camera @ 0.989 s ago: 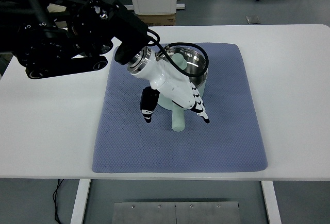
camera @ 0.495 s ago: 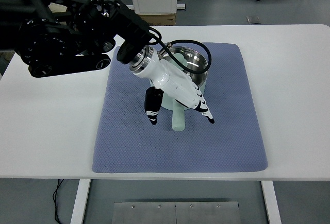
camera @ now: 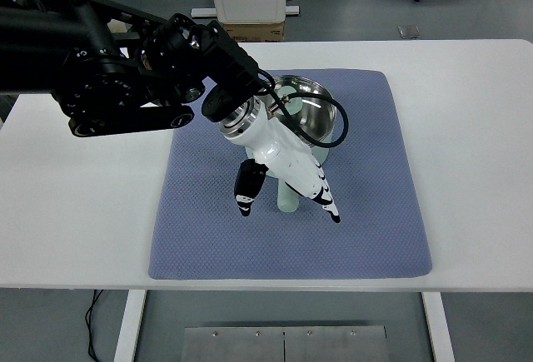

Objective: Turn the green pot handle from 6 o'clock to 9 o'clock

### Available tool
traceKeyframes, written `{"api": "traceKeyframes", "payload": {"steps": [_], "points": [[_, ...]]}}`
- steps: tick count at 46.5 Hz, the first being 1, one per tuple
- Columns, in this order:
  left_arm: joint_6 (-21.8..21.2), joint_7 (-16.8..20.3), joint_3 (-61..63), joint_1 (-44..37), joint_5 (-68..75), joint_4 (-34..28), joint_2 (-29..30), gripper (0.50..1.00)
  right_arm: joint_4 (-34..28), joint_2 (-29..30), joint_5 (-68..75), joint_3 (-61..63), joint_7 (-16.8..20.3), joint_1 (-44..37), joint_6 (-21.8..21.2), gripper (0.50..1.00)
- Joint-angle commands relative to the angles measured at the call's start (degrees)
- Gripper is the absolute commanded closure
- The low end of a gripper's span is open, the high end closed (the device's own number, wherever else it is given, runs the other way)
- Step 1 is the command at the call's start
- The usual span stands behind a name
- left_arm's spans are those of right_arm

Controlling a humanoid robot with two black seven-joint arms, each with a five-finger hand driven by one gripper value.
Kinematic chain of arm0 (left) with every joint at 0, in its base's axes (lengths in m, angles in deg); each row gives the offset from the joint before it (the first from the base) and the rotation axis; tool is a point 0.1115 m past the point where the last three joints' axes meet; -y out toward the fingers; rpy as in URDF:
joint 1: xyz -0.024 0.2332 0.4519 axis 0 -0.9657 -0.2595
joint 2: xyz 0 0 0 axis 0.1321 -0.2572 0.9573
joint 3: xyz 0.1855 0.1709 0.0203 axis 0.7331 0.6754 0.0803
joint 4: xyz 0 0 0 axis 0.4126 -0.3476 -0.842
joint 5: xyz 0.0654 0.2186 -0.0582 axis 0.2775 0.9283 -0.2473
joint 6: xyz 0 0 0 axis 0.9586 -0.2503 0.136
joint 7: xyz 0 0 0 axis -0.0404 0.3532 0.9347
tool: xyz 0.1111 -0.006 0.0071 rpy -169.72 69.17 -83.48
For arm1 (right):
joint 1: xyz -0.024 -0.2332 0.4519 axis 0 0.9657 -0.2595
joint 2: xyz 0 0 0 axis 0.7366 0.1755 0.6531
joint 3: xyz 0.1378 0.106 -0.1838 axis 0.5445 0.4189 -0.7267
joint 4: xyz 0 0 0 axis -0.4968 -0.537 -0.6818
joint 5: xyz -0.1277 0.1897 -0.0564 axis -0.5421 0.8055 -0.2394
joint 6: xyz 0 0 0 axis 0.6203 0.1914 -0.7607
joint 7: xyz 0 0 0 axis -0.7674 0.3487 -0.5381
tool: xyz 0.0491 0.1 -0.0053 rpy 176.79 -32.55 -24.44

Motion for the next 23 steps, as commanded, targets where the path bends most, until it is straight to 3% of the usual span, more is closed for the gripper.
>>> {"api": "traceKeyframes", "payload": {"steps": [1, 23], "points": [[0.0, 0.0, 0.0, -0.1, 1.0, 0.0, -0.4, 0.5, 0.0, 0.0, 0.0, 0.0, 0.0, 0.0, 0.0, 0.5], [0.1, 0.0, 1.7, -0.6, 9.6, 0.0, -1.2, 0.5, 0.0, 0.0, 0.0, 0.0, 0.0, 0.0, 0.0, 0.5]]}}
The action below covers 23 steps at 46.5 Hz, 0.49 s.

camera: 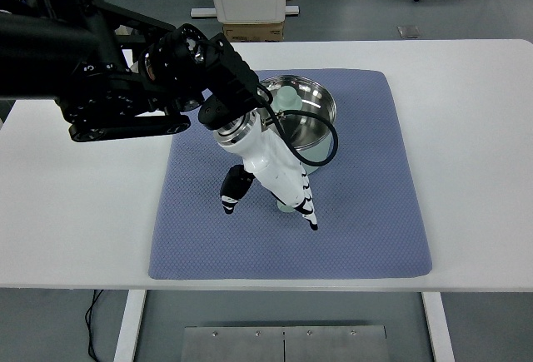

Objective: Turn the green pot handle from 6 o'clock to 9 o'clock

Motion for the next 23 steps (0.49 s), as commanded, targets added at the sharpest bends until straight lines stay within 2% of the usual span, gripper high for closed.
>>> {"api": "traceKeyframes", "payload": {"steps": [1, 23], "points": [[0.1, 0.0, 0.7, 0.0, 1.5, 0.0, -0.2, 0.5, 0.0, 0.0, 0.0, -0.1, 0.1, 0.0, 0.0, 0.5], [0.1, 0.0, 1.5, 0.5, 7.7, 0.4, 0.1, 0.5, 0.0, 0.0, 0.0, 0.0, 0.0, 0.0, 0.0, 0.5]]}}
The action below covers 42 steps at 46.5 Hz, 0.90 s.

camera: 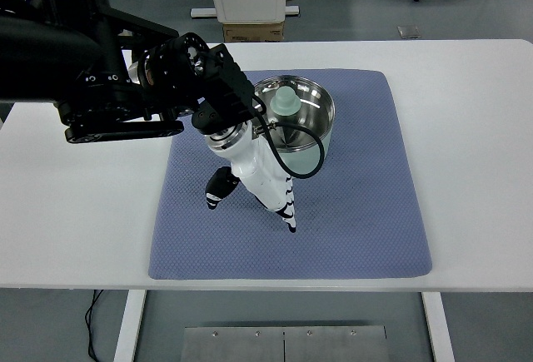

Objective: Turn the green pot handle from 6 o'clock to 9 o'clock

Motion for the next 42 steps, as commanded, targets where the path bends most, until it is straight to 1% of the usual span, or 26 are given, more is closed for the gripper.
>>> {"api": "traceKeyframes", "payload": {"steps": [1, 14, 22, 34, 42], "points": [[0.0, 0.0, 0.1, 0.5, 1.1, 0.2, 0.3, 0.5, 0.0, 0.0, 0.0, 0.0, 0.0, 0.0, 0.0, 0.5], [0.0, 0.0, 2.0, 2.3, 5.9, 0.5, 1.5, 0.5, 0.0, 0.0, 0.0, 0.0, 0.0, 0.0, 0.0, 0.5], [0.0, 0.0, 3.1, 3.1, 8.2, 2.9, 2.4, 0.5, 0.0, 0.0, 0.0, -0.1, 0.0, 0.0, 0.0, 0.5], [0.0, 0.0, 5.2, 4.3, 11.1, 4.7, 2.7, 0.5, 0.0, 0.0, 0.0, 0.0, 0.0, 0.0, 0.0, 0.5], [0.0, 0.0, 6.8, 4.3, 13.5, 4.8, 2.7, 0.5, 0.0, 0.0, 0.0, 0.0, 0.0, 0.0, 0.0, 0.5]]}}
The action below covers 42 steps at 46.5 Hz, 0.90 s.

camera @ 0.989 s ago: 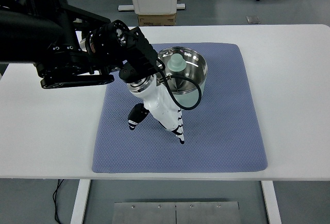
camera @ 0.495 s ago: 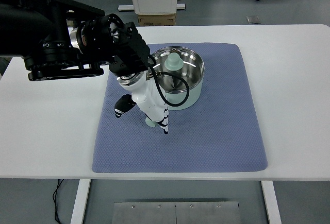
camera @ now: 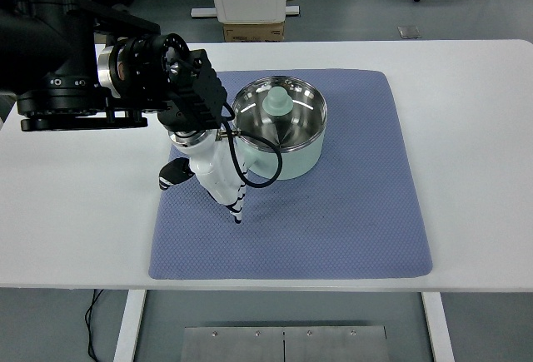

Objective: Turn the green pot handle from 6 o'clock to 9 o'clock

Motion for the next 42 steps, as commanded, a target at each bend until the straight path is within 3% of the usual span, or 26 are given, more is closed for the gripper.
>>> {"api": "traceKeyframes", "payload": {"steps": [1, 42], "points": [[0.0, 0.0, 1.1, 0.0, 1.0, 0.0, 0.0, 0.5, 0.0, 0.0, 0.0, 0.0, 0.0, 0.0, 0.0, 0.5], [-0.1, 0.0, 5.3, 0.5, 7.9, -3.7, 0.6, 0.5, 0.0, 0.0, 0.0, 0.0, 0.0, 0.0, 0.0, 0.5]]}}
